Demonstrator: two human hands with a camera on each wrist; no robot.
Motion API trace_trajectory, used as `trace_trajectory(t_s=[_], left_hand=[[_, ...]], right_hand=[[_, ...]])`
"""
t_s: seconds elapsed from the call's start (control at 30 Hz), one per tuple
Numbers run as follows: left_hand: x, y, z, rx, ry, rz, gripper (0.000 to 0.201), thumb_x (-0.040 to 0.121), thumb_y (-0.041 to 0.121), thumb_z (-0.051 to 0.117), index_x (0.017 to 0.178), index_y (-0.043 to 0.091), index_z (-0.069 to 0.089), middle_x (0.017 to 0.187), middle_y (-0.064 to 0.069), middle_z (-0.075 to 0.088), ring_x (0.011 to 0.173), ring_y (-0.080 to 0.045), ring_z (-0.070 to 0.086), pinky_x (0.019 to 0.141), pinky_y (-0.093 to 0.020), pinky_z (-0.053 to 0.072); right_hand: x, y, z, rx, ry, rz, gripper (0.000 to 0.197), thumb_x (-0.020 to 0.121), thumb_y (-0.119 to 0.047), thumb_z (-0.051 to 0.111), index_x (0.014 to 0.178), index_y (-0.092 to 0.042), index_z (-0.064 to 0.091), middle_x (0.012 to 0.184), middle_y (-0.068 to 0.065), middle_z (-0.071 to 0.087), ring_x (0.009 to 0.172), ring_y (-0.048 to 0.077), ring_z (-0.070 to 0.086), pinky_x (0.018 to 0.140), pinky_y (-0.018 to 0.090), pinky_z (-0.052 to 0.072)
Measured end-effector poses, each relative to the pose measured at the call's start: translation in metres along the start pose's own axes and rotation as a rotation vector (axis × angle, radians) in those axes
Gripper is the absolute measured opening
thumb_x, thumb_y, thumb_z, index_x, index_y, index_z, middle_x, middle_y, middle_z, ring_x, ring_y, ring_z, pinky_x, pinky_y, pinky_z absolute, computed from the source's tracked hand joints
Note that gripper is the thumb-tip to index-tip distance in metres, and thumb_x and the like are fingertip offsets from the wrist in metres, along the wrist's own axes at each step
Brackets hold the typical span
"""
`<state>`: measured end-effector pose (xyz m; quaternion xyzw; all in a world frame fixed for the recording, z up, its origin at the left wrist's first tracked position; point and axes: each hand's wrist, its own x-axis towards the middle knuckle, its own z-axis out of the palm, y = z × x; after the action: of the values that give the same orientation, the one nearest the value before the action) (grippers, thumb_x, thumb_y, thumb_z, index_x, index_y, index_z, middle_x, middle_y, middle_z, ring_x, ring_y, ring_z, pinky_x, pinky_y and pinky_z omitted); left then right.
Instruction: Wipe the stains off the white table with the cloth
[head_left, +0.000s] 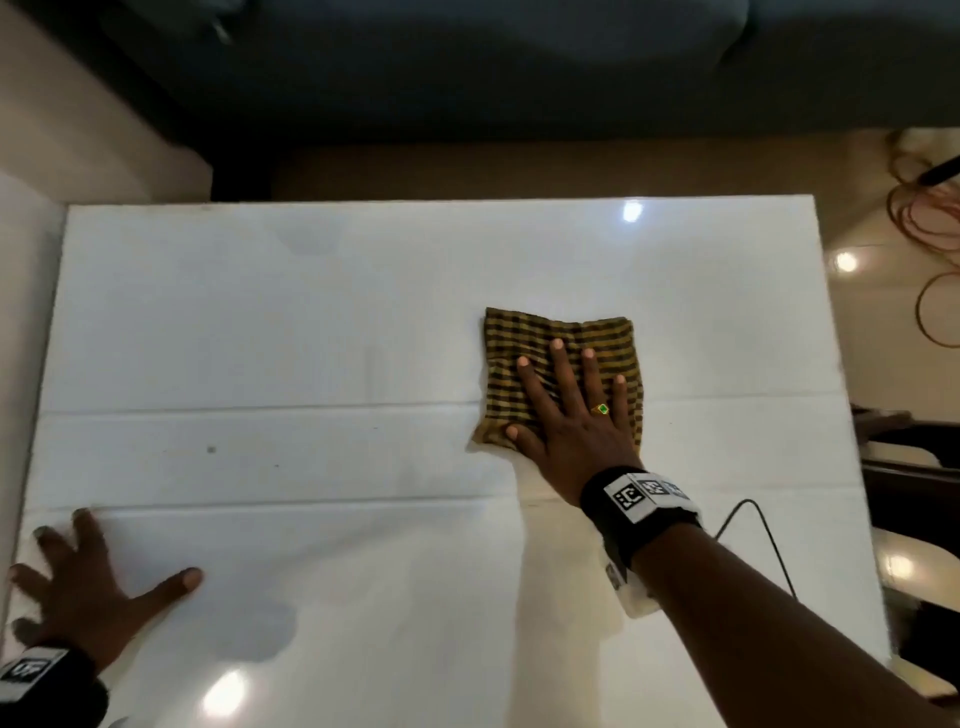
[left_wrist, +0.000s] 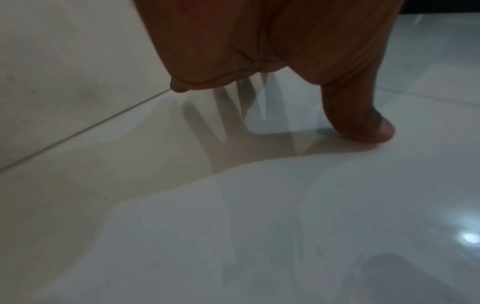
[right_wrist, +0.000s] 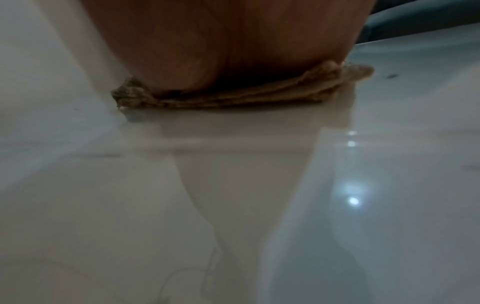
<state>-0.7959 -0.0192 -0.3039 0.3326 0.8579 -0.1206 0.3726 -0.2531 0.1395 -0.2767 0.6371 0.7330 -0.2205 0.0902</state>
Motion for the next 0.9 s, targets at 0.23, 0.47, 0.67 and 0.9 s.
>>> trace_trajectory(t_s=[0.23, 0.47, 0.67, 0.9], left_hand=[[-0.087, 0.154, 0.044, 0.192, 0.275, 0.196, 0.125, 0.060, 0.088, 0.039, 0.155, 0.015, 0.003, 0.165, -0.016, -0.002, 0.146, -0.051, 0.009, 0.109, -0.075, 0.022], [-0.151, 0.283, 0.121, 0.194, 0.171, 0.214, 0.138, 0.063, 0.086, 0.060, 0.155, 0.013, -0.013, 0.166, -0.003, -0.017, 0.152, -0.032, -0.008, 0.113, -0.071, 0.011], [-0.153, 0.286, 0.120, 0.143, 0.149, 0.166, 0.139, 0.065, 0.081, 0.062, 0.151, 0.018, -0.028, 0.161, 0.003, -0.032, 0.151, -0.030, -0.019, 0.116, -0.069, 0.005], [-0.157, 0.278, 0.112, 0.090, 0.089, 0.251, 0.137, 0.065, 0.086, 0.056, 0.149, 0.024, -0.033, 0.156, 0.006, -0.041, 0.149, -0.026, -0.029, 0.117, -0.066, -0.002]], right_hand=[[-0.036, 0.157, -0.020, 0.043, -0.009, 0.226, 0.075, 0.085, -0.079, 0.007, 0.148, -0.052, -0.021, 0.161, -0.010, -0.031, 0.150, 0.026, -0.023, 0.119, 0.055, -0.011], [-0.072, 0.244, -0.023, 0.077, -0.032, 0.333, 0.073, 0.082, -0.079, 0.006, 0.144, -0.055, -0.027, 0.155, -0.014, -0.040, 0.149, 0.023, -0.026, 0.116, 0.059, -0.011], [-0.095, 0.225, -0.005, 0.106, 0.024, 0.461, 0.079, 0.081, -0.076, 0.004, 0.149, -0.045, -0.019, 0.165, 0.003, -0.021, 0.151, 0.032, -0.016, 0.116, 0.064, -0.004], [-0.097, 0.169, 0.017, 0.152, 0.107, 0.463, 0.084, 0.082, -0.076, 0.019, 0.155, -0.042, -0.006, 0.167, 0.009, -0.011, 0.151, 0.035, -0.011, 0.113, 0.071, 0.001]])
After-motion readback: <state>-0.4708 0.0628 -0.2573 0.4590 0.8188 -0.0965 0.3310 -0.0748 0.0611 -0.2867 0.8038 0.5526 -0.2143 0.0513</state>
